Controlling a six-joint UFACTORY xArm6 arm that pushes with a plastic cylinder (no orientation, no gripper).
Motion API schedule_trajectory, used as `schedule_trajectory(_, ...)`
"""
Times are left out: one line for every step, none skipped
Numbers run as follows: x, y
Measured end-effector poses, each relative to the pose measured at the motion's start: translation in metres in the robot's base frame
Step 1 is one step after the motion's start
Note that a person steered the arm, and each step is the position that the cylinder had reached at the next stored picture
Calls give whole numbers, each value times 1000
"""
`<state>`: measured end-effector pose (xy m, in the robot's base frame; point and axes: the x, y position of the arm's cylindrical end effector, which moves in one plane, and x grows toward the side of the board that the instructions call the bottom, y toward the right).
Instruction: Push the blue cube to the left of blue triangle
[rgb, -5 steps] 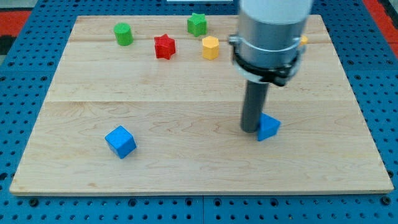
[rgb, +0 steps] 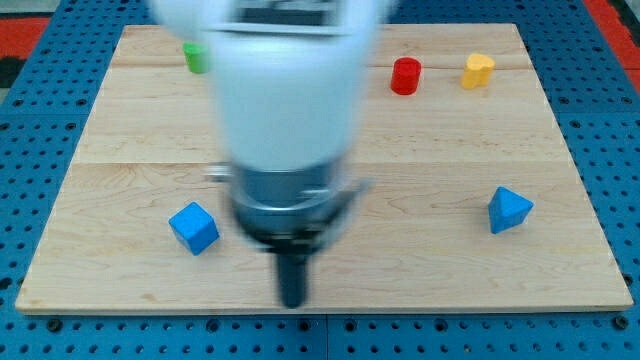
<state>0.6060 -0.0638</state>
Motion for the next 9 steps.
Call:
schedule_trajectory(-7,-113)
schedule_trajectory(-38,-149)
schedule_trajectory(-45,-119)
schedule_trajectory(-50,-77)
schedule_trajectory(-71,-75)
schedule_trajectory(-87,-75)
schedule_trajectory(-100,-75)
schedule_trajectory(-116,-68)
schedule_trajectory(-116,-30)
